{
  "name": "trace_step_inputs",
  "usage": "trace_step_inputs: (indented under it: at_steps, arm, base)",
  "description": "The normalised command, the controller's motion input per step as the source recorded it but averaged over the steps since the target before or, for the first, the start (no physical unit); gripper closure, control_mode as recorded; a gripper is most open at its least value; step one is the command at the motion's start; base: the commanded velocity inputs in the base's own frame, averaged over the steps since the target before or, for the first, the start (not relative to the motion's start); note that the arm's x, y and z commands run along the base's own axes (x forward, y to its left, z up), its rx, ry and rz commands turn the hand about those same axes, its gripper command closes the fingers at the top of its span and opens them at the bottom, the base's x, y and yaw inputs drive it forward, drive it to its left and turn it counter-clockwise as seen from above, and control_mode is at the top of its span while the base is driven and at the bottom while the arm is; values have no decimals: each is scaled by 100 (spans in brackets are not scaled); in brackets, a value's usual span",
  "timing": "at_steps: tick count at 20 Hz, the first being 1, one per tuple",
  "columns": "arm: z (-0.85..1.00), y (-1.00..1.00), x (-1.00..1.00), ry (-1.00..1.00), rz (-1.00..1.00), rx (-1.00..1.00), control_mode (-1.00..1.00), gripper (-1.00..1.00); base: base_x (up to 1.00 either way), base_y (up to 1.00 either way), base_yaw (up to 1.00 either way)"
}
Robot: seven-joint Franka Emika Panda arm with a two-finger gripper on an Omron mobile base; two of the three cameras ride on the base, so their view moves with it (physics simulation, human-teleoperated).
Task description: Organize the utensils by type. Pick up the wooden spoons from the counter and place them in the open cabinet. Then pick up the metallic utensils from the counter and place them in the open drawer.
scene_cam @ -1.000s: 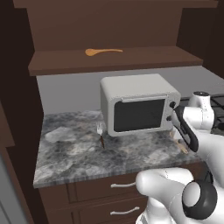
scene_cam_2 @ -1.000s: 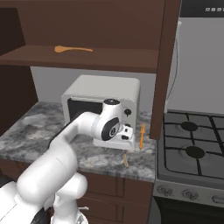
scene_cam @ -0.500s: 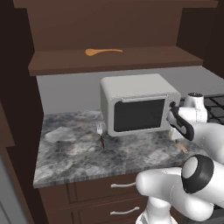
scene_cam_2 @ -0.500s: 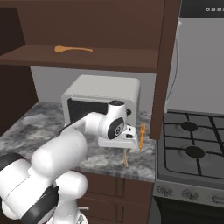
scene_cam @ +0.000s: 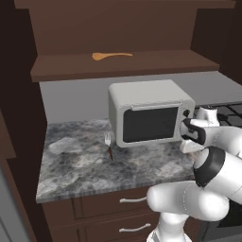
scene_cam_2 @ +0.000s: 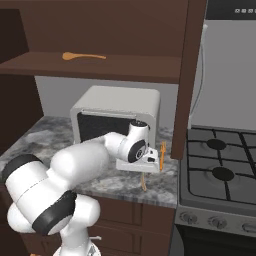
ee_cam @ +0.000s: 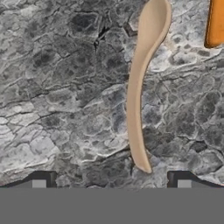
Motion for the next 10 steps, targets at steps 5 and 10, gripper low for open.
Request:
trace_step_inputs:
  at_steps: [5, 10]
  arm:
    - [-20, -4, 19, -2, 0, 0, -100, -100]
    - [-17, -2, 19, -1, 0, 0, -100, -100]
  base:
    - [0, 0, 0]
    - [0, 0, 0]
